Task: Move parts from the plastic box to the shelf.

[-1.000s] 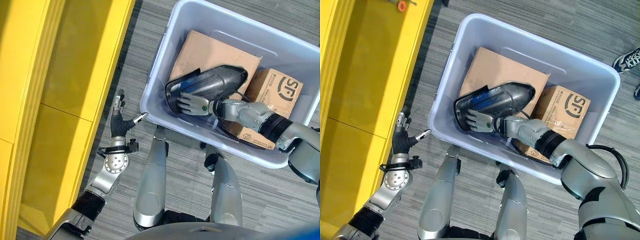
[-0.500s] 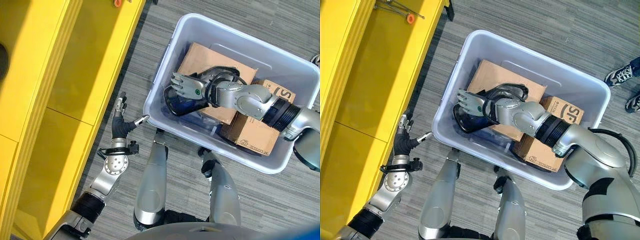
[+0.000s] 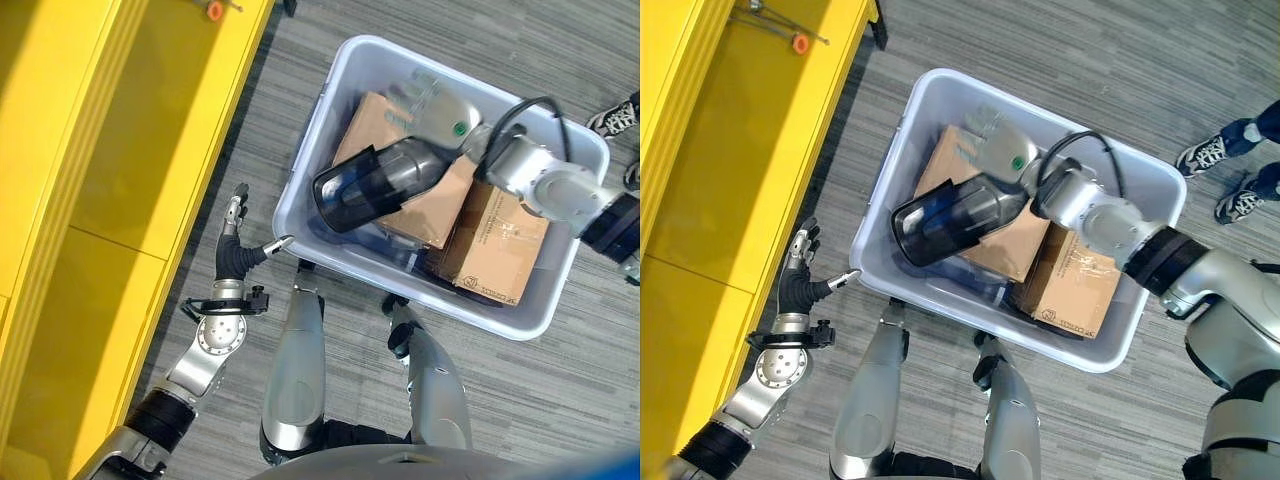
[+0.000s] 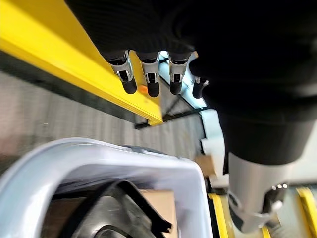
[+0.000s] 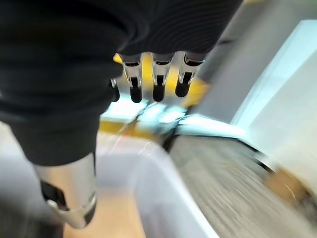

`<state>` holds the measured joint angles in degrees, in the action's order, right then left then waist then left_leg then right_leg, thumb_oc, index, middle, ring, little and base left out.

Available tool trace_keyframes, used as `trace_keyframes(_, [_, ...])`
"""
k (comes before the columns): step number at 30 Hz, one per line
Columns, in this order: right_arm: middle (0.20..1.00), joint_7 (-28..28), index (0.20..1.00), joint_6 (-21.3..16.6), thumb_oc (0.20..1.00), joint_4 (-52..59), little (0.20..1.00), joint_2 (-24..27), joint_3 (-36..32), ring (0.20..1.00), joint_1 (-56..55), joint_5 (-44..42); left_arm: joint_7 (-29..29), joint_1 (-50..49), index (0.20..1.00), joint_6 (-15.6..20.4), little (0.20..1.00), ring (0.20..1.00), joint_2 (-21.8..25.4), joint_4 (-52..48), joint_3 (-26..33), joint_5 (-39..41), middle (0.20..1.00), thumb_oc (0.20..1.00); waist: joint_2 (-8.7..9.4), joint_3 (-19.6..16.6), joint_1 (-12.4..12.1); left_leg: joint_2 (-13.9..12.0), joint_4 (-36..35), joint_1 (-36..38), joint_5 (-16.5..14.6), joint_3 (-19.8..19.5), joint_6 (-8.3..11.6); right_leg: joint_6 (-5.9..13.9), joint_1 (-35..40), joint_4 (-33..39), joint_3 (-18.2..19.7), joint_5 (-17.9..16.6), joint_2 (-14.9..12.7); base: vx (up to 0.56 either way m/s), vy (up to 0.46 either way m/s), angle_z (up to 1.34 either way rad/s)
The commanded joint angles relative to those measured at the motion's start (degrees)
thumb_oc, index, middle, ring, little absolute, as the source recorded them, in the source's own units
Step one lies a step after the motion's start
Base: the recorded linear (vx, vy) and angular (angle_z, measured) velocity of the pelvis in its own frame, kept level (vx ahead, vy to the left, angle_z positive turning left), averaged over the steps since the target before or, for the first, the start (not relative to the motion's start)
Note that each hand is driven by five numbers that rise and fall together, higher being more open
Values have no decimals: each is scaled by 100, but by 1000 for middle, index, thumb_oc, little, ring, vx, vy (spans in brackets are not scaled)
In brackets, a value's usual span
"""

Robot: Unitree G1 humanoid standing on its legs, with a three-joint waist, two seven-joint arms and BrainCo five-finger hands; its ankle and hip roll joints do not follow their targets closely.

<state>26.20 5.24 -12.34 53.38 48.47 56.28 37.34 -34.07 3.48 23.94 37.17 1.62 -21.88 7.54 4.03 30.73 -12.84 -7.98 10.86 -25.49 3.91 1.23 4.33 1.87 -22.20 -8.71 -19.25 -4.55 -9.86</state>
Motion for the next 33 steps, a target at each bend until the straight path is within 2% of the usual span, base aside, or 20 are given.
trace_keyframes(1, [1000, 1154, 1000, -252, 1000, 118, 1000, -15, -196, 1000, -167, -1325, -431, -92, 1000, 360, 1000, 1000, -297, -614, 211, -825, 1000, 1000, -290, -93, 221, 189, -257, 41, 204, 359, -141, 193, 367, -475, 130, 612, 163, -71, 233, -39])
trace_keyframes(2, [1000, 1450, 1000, -689, 1000, 470, 1000, -346, -1167, 1000, -1320, -1345, -824, 88, 1000, 316, 1000, 1000, -281, -986, 364, -970, 1000, 1000, -542, -93, 468, 202, -318, 188, 222, 439, -132, 202, 379, -413, 273, 594, 85, -40, 206, -27])
trace_keyframes(3, [1000, 1489, 1000, -730, 1000, 541, 1000, -413, -1270, 1000, -1479, -1309, -875, 115, 1000, 288, 1000, 1000, -290, -1051, 396, -960, 1000, 1000, -576, -93, 504, 202, -323, 203, 219, 449, -132, 206, 378, -406, 291, 593, 73, -53, 258, -28])
trace_keyframes(4, [1000, 1615, 1000, -908, 1000, 840, 1000, -662, -1621, 1000, -2080, -1251, -1177, 189, 1000, 295, 1000, 1000, -289, -1295, 548, -926, 1000, 1000, -707, -93, 652, 210, -330, 274, 189, 490, -133, 219, 390, -395, 369, 609, 21, -11, 176, -31])
trace_keyframes(5, [1000, 1651, 1000, -1106, 1000, 1208, 1000, -1034, -1854, 1000, -2675, -659, -1543, 312, 1000, 307, 1000, 1000, -301, -1519, 716, -1051, 1000, 1000, -834, -93, 852, 215, -321, 408, 107, 558, -120, 233, 435, -410, 482, 655, -55, -25, 193, -36])
trace_keyframes(7, [1000, 1460, 1000, -988, 1000, 1354, 1000, -1237, -1849, 1000, -2855, -586, -1871, 533, 1000, 288, 1000, 1000, -332, -1669, 803, -1314, 1000, 1000, -959, -93, 1002, 210, -336, 567, 88, 610, -99, 219, 500, -448, 572, 684, -127, -3, 146, -53])
trace_keyframes(9, [1000, 1277, 1000, -953, 1000, 1343, 1000, -1253, -1815, 1000, -2998, -575, -1691, 633, 1000, 269, 1000, 1000, -401, -1803, 828, -1411, 1000, 1000, -1085, -93, 1134, 201, -360, 734, 85, 689, -94, 218, 572, -475, 637, 706, -183, 32, 148, -34])
trace_keyframes(12, [1000, 1144, 1000, -931, 1000, 1420, 1000, -1210, -1788, 1000, -3140, -582, -1381, 706, 1000, 125, 1000, 1000, -471, -1857, 729, -1407, 1000, 1000, -1165, -93, 1252, 202, -417, 910, 67, 779, -103, 240, 623, -498, 710, 726, -216, 33, 99, -5])
trace_keyframes(18, [1000, 894, 1000, -1023, 1000, 1452, 1000, -1215, -1689, 1000, -3196, -639, -841, 1125, 1000, -401, 1000, 1000, -509, -1649, 198, -1496, 1000, 1000, -1217, -93, 1517, 168, -440, 1057, 42, 912, -98, 276, 596, -536, 843, 711, -239, 29, 76, -4])
trace_keyframes(20, [1000, 824, 1000, -1047, 1000, 1399, 1000, -1217, -1632, 1000, -3129, -674, -679, 1304, 1000, -675, 1000, 1000, -555, -1436, -16, -1356, 1000, 1000, -1223, -93, 1592, 161, -428, 1065, 36, 946, -98, 285, 556, -560, 903, 708, -234, 23, 62, -14])
trace_keyframes(21, [1000, 824, 1000, -1047, 1000, 1399, 1000, -1217, -1632, 1000, -3129, -674, -679, 1304, 1000, -675, 1000, 1000, -555, -1436, -16, -1356, 1000, 1000, -1223, -93, 1592, 161, -428, 1065, 36, 946, -98, 285, 556, -560, 903, 708, -234, 20, 57, -10])
trace_keyframes(22, [1000, 714, 1000, -1085, 1000, 1347, 1000, -1252, -1570, 1000, -3036, -678, -699, 1546, 1000, -952, 1000, 1000, -600, -1065, -268, -1264, 1000, 1000, -1203, -93, 1681, 146, -399, 1036, 24, 997, -97, 295, 478, -580, 956, 687, -230, 17, 65, -9])
trace_keyframes(23, [1000, 668, 1000, -1079, 1000, 1325, 1000, -1263, -1532, 1000, -2979, -690, -778, 1691, 1000, -1045, 1000, 1000, -651, -786, -377, -1281, 1000, 1000, -1180, -93, 1727, 134, -382, 1002, 20, 1027, -99, 305, 419, -586, 990, 672, -231, 19, 71, -8])
trace_keyframes(26, [1000, 611, 1000, -1072, 1000, 1283, 1000, -1306, -1503, 1000, -2914, -703, -817, 1889, 1000, -1201, 1000, 1000, -737, -456, -503, -1220, 1000, 1000, -1134, -93, 1779, 107, -313, 892, 16, 1067, -101, 307, 278, -644, 1054, 663, -213, 3, 23, -14])
trace_keyframes(29, [1000, 556, 1000, -1132, 1000, 1149, 1000, -1418, -1514, 1000, -2886, -687, -845, 2059, 1000, -1360, 1000, 1000, -833, 48, -650, -1325, 1000, 1000, -999, -93, 1817, 71, -216, 648, 39, 1068, -105, 289, 42, -722, 1100, 628, -151, -5, -13, -8])
trace_keyframes(30, [1000, 497, 1000, -1133, 1000, 1098, 1000, -1490, -1516, 1000, -2854, -686, -858, 2168, 1000, -1564, 1000, 1000, -888, 368, -678, -1383, 1000, 1000, -897, -93, 1820, 64, -123, 447, 35, 1066, -122, 278, -143, -796, 1114, 616, -115, -13, -25, -5])
trace_keyframes(33, [1000, 463, 1000, -1130, 1000, 1062, 1000, -1514, -1514, 1000, -2823, -692, -885, 2254, 1000, -1761, 1000, 1000, -895, 509, -703, -1344, 1000, 1000, -855, -93, 1828, 59, -78, 352, 35, 1076, -117, 269, -212, -801, 1120, 603, -96, 0, 0, 0])
